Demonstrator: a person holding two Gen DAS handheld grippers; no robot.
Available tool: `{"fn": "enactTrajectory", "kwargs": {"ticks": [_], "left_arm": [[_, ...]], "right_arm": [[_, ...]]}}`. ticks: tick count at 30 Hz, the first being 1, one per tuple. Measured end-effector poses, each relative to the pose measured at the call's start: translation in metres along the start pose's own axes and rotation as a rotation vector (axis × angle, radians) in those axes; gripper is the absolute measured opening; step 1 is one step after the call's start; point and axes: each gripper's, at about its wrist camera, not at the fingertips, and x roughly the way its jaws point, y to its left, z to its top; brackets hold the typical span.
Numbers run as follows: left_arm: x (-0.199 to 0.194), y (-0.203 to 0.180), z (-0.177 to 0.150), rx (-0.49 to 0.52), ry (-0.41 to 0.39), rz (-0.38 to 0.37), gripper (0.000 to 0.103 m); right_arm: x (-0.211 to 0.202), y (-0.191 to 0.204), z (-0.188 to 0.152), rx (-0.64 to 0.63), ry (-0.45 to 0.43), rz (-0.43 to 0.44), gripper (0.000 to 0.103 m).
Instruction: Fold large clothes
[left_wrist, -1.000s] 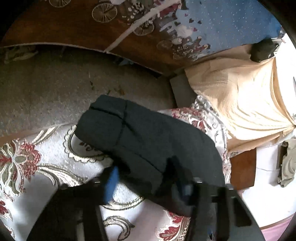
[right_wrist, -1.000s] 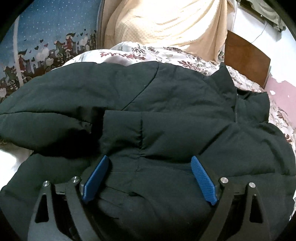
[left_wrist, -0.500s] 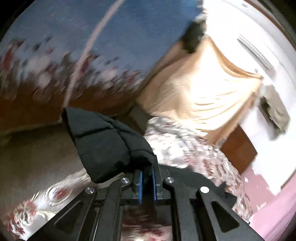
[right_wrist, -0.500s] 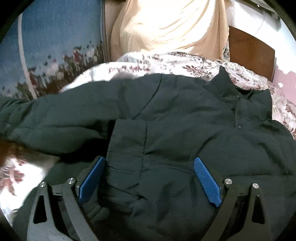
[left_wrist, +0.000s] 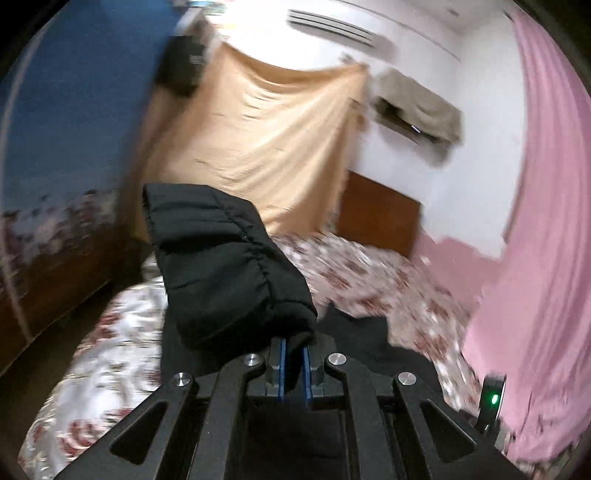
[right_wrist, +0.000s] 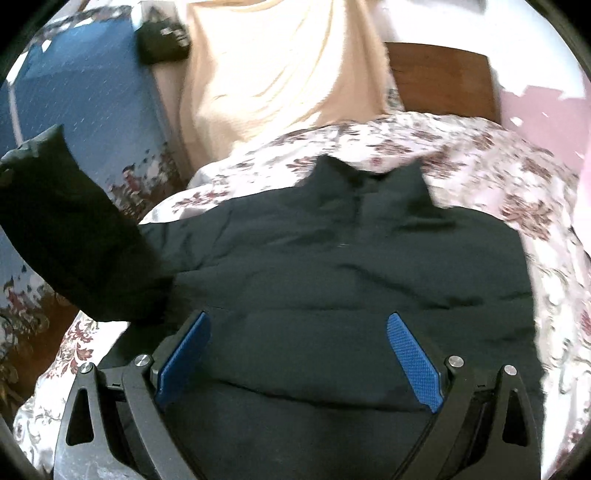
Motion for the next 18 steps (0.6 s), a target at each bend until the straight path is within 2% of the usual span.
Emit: {"fn": "enactTrajectory", "kwargs": {"ticks": [3,7,10,15,18], "left_arm": [[0.028,-0.048,-0.016,0.080,0.057,-0.061,0.007],[0.064,-0.111,-0.054,0.189,0.153,-0.133,0.007],[0.088,-0.144,-0.082,0.241,0.222,-0.177,0.007],[0.113,-0.175,-0.125,0.302,0.326,-0.224,0.007],[0.129,-0.192,-0.152,0.351,0.416,-0.229,0.009]], "right_arm": [[-0.012,-0.040,-0.002,0.043,-0.011,-0.034,0.094],[-0.027,-0.094,-0.007,0.127,-0.029,-0.076,0.094],[-0.037,-0.130,-0.020,0.181,-0.035,-0.108,0.094],[-0.035,-0.176,-0.041,0.226,-0.022,-0.154,0.094],[-0.029,-0.191,-0.051,0.267,-0.019,-0.145,0.094]]}}
